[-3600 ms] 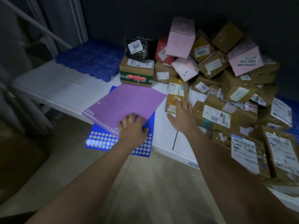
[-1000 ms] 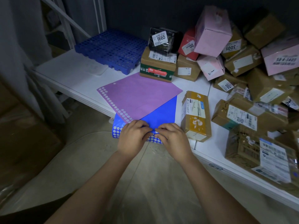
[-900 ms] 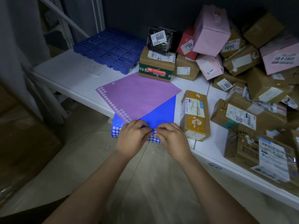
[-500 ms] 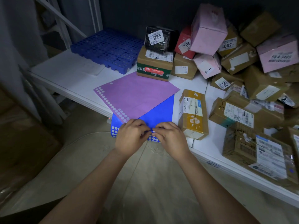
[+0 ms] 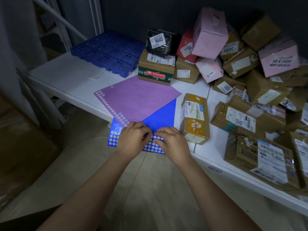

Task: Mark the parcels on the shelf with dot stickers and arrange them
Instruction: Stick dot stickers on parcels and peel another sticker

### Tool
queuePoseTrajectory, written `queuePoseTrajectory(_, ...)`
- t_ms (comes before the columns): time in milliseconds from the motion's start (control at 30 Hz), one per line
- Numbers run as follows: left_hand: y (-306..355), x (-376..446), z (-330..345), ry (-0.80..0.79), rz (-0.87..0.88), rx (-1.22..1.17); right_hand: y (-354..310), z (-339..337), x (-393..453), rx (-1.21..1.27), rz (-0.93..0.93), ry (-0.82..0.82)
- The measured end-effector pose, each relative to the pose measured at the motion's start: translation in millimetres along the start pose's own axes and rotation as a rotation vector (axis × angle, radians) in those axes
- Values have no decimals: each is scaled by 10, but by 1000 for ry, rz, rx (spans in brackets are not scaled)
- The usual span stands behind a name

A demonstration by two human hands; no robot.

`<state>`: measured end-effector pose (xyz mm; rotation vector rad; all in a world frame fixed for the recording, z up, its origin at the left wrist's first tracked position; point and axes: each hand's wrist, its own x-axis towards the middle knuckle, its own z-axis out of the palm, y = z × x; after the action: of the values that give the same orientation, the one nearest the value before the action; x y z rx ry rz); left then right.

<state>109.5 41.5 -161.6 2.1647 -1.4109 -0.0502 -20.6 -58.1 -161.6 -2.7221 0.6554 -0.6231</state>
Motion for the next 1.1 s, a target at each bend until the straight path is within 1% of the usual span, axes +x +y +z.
queuePoseTrajectory(67, 12, 16, -6, -13, -56, -42, 1, -11, -23, 12, 12, -15)
queuePoseTrajectory(167, 64, 10, -48, 64, -155, -210, -10, -73, -114, 43, 52, 28)
queuePoseTrajectory(267, 232, 33, -95, 168, -113, -291, 7, -249, -292, 75, 70, 189)
queuePoseTrajectory(333, 425, 83, -104, 197, -50, -303, 89, -422, -441, 79, 96, 280)
queuePoseTrajectory(500, 924, 310, 22, 184, 137, -223, 383, -810, -657, 79, 303, 411)
queuePoseTrajectory(600, 1042, 430, 151, 160, 261, -97, 502, -920, -675, 93, 369, 454)
queuePoseTrajectory(767, 1067, 555, 258, 146, 376, 164, 610, -941, -674, 96, 384, 456)
queuePoseTrajectory(967, 1010, 504, 259, 76, 435, 188, 634, -891, -603, 108, 384, 437)
queuePoseTrajectory(1100, 981, 345, 283, 58, 433, 258, 625, -862, -549, 92, 372, 424)
